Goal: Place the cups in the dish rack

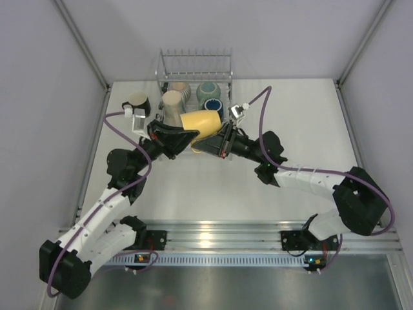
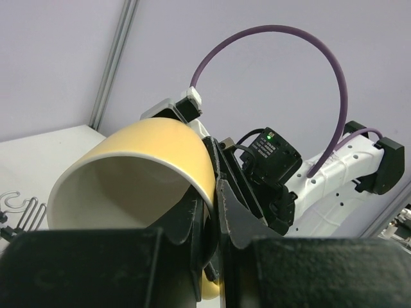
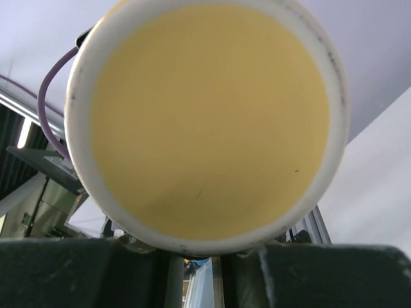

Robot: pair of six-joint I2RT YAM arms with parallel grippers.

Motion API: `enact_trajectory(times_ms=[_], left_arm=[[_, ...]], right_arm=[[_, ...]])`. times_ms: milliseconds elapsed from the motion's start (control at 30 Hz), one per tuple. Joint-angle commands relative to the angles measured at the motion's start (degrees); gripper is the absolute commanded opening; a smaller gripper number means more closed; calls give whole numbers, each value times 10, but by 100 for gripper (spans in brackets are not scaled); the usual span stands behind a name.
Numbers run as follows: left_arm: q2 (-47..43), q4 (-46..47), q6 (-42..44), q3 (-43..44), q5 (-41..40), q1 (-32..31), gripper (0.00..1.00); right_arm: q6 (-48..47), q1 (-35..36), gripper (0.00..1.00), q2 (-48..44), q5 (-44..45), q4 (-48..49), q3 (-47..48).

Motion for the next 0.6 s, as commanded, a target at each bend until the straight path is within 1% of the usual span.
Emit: enact_trajectory(times_ms=[0, 33, 67, 100, 133, 200, 233, 300, 333, 367, 433, 467, 500, 533, 567], left_arm=[[-3, 39, 9, -24, 30, -12, 0], [-8, 39, 11, -31, 27, -12, 0], [-10, 39, 14, -35, 24, -12, 2], [-13, 39, 16, -40, 15, -12, 11], [-19, 39, 17, -49, 9, -12, 30], [-24, 39, 19, -55, -2, -13, 39], [-24, 39, 21, -58, -11, -12, 48], [-27, 25, 33, -57, -18, -12, 57], [-31, -5, 40, -47, -23, -13, 70], [-32, -18, 52, -42, -26, -12, 77], [-38, -48, 65, -28, -44, -13, 86], [-39, -80, 77, -23, -51, -13, 94], [-47, -93, 81, -20, -58, -13, 98], [-53, -106, 85, -16, -69, -12, 98], [-57, -143, 92, -15, -94, -12, 98]], right_arm=[[29, -6, 0, 7, -10, 149, 9], [33, -8, 0, 11, -12, 154, 8], [35, -11, 0, 12, -14, 157, 5], [35, -14, 0, 13, -15, 161, 2], [35, -20, 0, 13, -15, 165, -1], [33, -28, 0, 11, -17, 164, -4], [29, -32, 0, 11, -19, 164, -7], [23, -43, 0, 8, -23, 156, -8], [17, -47, 0, 7, -25, 143, -8], [13, -52, 0, 6, -29, 134, -6], [-8, -58, 0, 2, -34, 117, -4], [-20, -65, 0, 0, -36, 90, -2], [-31, -69, 0, -1, -37, 71, 0], [-55, -78, 0, -3, -38, 45, 11], [-67, -83, 0, -3, -43, 5, 16]])
